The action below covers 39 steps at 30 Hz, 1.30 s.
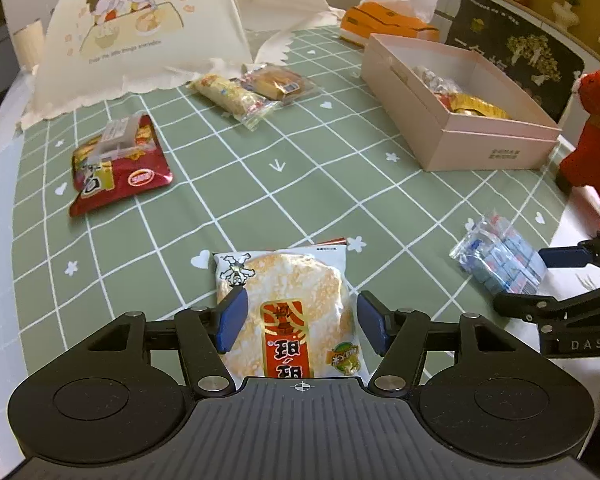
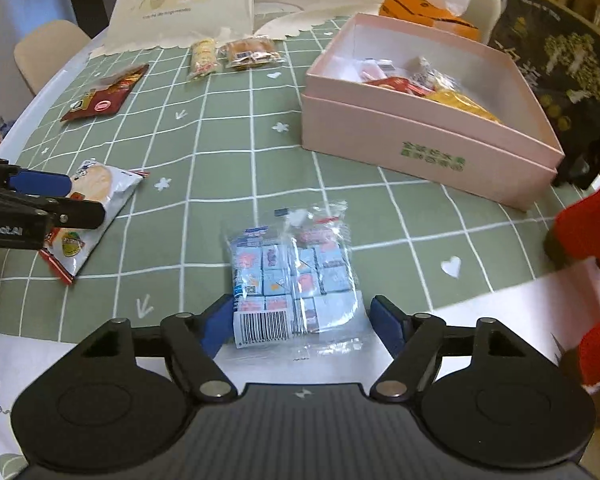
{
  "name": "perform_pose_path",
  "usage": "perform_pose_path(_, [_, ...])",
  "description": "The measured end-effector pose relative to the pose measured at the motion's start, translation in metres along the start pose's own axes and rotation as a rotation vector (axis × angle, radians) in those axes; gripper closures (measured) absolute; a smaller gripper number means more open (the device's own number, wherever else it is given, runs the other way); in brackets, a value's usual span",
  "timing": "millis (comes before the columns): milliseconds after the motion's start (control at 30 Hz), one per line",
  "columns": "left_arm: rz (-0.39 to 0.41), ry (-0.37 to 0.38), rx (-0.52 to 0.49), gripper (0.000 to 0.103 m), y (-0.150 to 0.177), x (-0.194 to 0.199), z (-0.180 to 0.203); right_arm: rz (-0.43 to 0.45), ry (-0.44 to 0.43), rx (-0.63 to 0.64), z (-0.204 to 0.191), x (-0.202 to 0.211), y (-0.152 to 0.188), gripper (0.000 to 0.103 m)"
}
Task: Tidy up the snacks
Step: 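Grasp the rice-cracker packet with the left tool while the right tool grasps the candy-cube bag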
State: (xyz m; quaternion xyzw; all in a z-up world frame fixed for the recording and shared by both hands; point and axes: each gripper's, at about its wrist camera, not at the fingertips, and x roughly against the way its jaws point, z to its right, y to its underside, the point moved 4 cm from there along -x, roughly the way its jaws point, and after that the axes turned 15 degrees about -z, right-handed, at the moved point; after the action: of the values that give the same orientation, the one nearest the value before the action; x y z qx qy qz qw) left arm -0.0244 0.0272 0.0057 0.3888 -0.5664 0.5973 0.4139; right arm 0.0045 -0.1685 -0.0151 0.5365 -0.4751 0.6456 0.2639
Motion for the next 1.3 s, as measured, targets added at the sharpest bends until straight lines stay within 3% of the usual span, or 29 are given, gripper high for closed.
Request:
perform_pose_path(167, [-0.013, 0.037, -0.052, 0.027, 0.003, 0.0, 0.006, 0.005, 0.011, -0.037, 0.002, -0.003, 0.0, 0.015])
perform_pose_path(267, [-0.016, 0.032, -0.05, 0.028, 0.003, 0.0, 0.007, 0.008, 0.014, -0.044, 0.002, -0.004, 0.0, 0.013])
perform_pose_path(400, [-0.038, -0.06, -0.028, 0.033, 0.0, 0.001, 0.002, 0.013, 0.017, -0.056, 0.005, -0.005, 0.001, 0.008])
perform_pose_path(500, [-0.039, -0.053, -0.038, 0.032, -0.001, -0.001, -0.002, 0.015, 0.022, -0.072, 0.005, -0.007, 0.001, 0.004])
perform_pose_path(667, [-0.034, -0.054, -0.061, 0.017, -0.004, -0.006, 0.002, 0.024, 0.025, -0.082, 0.002, -0.009, 0.0, 0.0])
perform_pose_path(867, [-0.049, -0.13, -0.02, 0.016, -0.011, -0.017, -0.006, 0.024, 0.023, -0.074, 0.002, -0.01, -0.003, 0.0])
perform_pose_path(933, [-0.075, -0.064, 0.025, 0.017, -0.009, -0.02, -0.014, 0.027, 0.023, -0.076, 0.001, -0.01, -0.002, 0.0])
perform_pose_path(1067, [-0.028, 0.072, 0.057, 0.019, 0.004, -0.01, -0.019, 0.032, 0.024, -0.08, 0.001, -0.01, -0.001, 0.0])
perform_pose_path(1300, [-0.005, 0.061, 0.051, 0.022, 0.01, -0.007, -0.014, 0.024, 0.019, -0.065, 0.0, -0.01, -0.005, 0.0])
